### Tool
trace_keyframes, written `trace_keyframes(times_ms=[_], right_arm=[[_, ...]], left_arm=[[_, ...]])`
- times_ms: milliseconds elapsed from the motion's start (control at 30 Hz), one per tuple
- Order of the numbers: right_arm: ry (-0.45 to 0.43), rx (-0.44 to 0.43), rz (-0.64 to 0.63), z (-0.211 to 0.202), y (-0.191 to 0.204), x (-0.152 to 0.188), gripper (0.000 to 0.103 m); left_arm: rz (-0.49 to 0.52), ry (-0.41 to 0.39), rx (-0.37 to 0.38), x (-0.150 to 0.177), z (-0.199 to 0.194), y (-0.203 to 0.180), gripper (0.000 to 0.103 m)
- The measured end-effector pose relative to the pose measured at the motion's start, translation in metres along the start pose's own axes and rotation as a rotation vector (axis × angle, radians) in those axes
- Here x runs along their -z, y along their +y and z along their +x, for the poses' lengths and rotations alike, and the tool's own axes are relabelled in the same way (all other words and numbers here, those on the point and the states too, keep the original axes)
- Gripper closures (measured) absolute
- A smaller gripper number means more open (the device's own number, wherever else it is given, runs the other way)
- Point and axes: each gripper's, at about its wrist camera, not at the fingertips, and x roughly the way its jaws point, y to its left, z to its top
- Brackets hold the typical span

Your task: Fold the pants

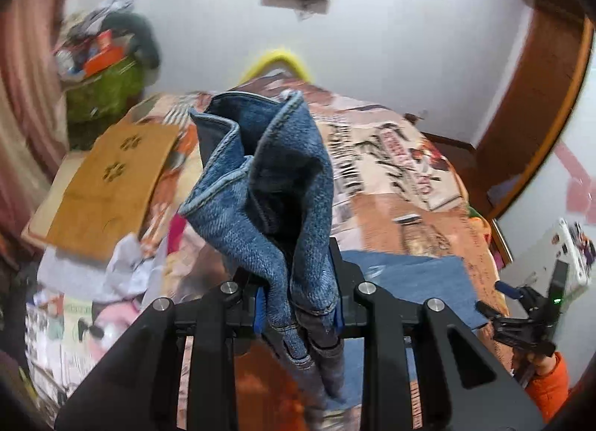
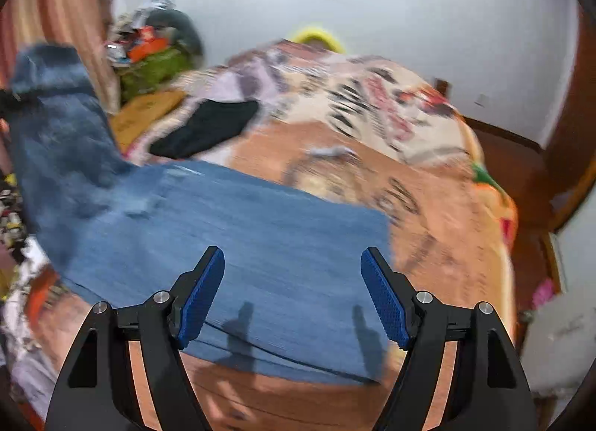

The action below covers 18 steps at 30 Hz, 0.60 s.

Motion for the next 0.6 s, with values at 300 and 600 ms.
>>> trace_keyframes(times_ms=[300, 600], right_arm=[[0.096, -0.108, 0.208, 0.041, -0.043, 0.047, 0.028], [0.078, -0.173, 0.253, 0.044, -0.047, 0.053, 0.028]], left_arm=[[0.094, 0.006, 0.108, -0.025, 0.017, -0.099, 0.077], [0.233, 0.071, 0.226, -0.016, 0.056, -0.197, 0.077]])
